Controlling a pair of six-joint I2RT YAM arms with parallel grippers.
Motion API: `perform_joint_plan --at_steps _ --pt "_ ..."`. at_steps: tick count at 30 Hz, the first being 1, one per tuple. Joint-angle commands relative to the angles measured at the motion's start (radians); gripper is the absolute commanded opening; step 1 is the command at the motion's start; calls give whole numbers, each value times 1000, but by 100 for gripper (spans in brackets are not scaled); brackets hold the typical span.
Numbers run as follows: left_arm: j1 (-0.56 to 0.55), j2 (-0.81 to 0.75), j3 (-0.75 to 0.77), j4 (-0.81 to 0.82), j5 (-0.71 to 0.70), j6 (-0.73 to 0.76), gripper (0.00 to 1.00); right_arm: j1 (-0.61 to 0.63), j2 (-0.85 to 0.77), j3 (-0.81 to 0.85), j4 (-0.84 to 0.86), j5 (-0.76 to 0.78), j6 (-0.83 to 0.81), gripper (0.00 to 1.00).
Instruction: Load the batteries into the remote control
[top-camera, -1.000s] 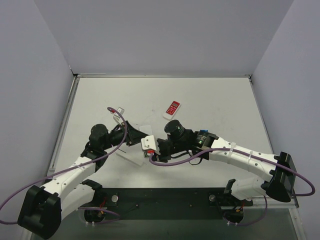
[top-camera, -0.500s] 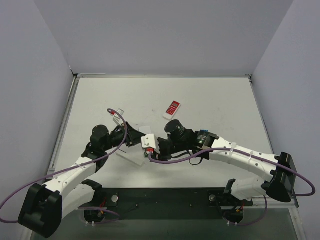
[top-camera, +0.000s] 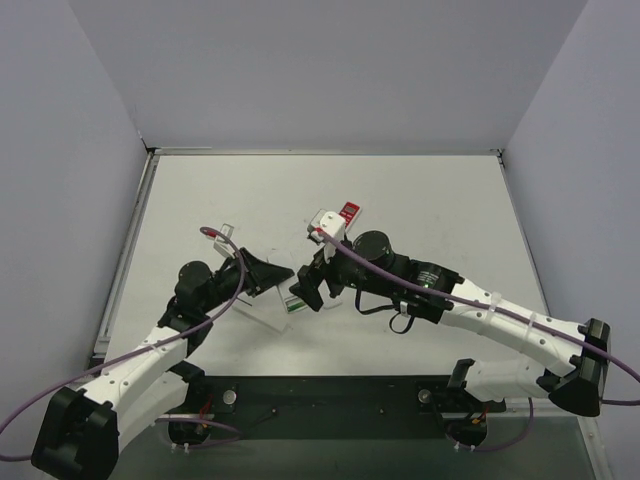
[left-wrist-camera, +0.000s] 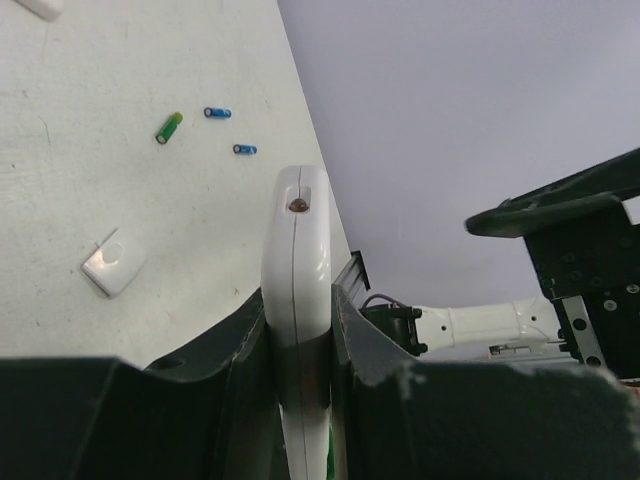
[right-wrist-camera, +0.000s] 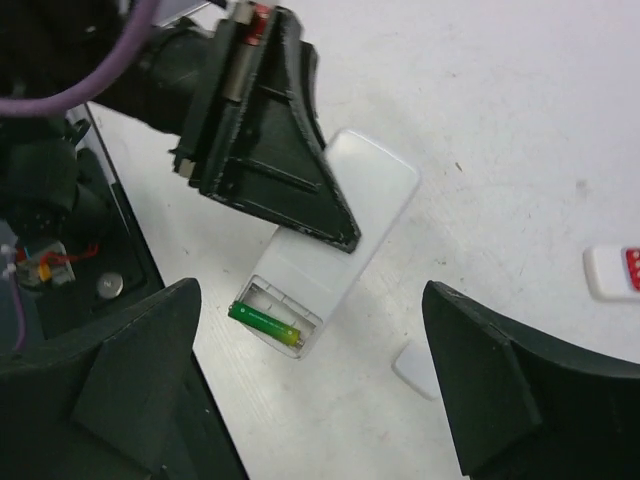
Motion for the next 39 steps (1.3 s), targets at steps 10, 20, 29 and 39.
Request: perform_joint_plan --at_steps 10,20,29,39 --pt "0 -105 -4 -20 -141 28 0 6 89 2 -35 80 566 83" --pt "2 -139 -16 -30 -186 -17 0 -16 108 -42 -23 -23 589 72" --pt "2 -150 -10 -28 -178 -40 0 -34 134 -53 19 -44 582 68" --pt "2 -152 -7 -16 -172 -57 0 -46 140 -64 40 -72 583 64"
